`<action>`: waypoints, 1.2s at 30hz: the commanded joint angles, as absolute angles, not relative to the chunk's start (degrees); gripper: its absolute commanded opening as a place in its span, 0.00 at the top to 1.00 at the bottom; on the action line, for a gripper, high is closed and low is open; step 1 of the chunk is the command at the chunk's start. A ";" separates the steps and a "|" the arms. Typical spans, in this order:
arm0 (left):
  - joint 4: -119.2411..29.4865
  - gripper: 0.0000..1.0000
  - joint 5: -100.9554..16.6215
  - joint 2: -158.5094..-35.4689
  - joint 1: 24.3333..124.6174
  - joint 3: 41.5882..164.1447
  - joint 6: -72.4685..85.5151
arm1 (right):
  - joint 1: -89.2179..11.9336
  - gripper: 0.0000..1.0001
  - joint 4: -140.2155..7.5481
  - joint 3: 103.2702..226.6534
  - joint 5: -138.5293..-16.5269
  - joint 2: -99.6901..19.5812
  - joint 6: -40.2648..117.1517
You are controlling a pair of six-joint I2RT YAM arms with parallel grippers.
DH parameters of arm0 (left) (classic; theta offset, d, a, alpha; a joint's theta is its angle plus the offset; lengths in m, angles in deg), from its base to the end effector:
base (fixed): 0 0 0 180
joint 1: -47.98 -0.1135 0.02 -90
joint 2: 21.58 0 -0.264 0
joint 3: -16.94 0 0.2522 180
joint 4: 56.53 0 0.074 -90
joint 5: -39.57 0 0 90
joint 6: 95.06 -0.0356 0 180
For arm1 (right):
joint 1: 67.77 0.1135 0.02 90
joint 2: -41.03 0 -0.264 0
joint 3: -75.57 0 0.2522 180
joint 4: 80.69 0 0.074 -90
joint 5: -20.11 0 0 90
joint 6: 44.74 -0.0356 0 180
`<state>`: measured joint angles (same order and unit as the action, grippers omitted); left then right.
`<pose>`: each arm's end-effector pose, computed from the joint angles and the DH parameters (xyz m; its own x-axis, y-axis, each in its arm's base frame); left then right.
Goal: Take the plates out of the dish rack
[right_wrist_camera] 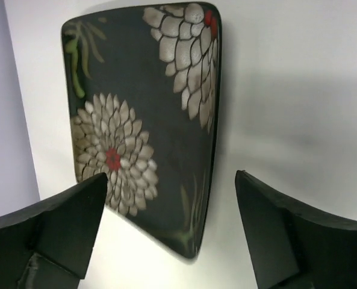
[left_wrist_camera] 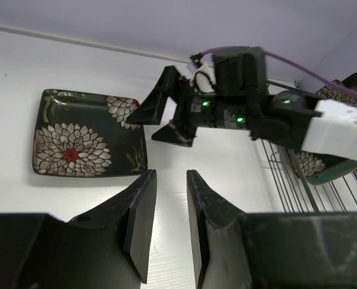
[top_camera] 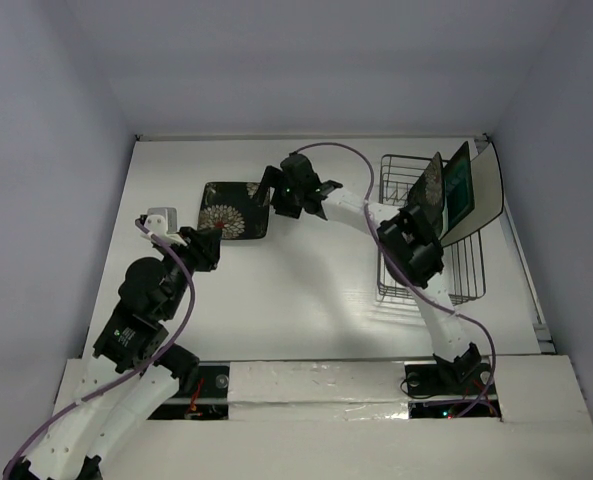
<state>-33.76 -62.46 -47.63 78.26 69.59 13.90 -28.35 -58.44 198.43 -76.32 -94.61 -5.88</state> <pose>0.1047 -0.0525 0.3496 -0.0473 -0.3403 -0.9391 0.3153 0.8870 -0.3373 0.4179 0.3487 0.1795 -0.8247 0.3237 -0.4637 -0.0951 0.7289 0.6780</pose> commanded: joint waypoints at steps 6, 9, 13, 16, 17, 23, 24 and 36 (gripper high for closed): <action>-36.09 0.76 -62.29 -46.72 78.39 69.28 13.84 | -33.92 0.58 -54.98 182.80 -68.59 -67.47 10.26; -36.27 0.75 -62.29 -46.02 78.39 69.11 13.93 | -38.21 1.00 -47.36 178.46 -59.63 -54.72 17.20; -36.53 0.74 -62.29 -45.75 78.39 69.19 14.02 | -43.85 1.00 -32.18 175.90 -49.78 -43.19 24.15; -36.62 0.73 -62.29 -44.88 78.39 69.19 14.10 | -45.96 0.94 -23.11 176.52 -41.60 -39.58 26.97; -36.71 0.73 -62.29 -44.61 78.39 69.11 14.10 | -46.58 0.88 -21.59 177.21 -38.72 -38.35 27.32; -36.18 0.71 -62.29 -43.12 78.39 68.84 14.19 | -51.85 0.42 -13.49 180.73 -36.39 -39.48 29.70; -36.09 0.71 -62.29 -43.12 78.39 68.84 14.19 | -51.86 0.41 -13.06 181.34 -37.36 -40.26 30.57; -36.18 0.70 -62.29 -42.59 78.39 68.84 14.10 | -55.11 0.54 -12.44 184.86 -35.79 -54.15 32.34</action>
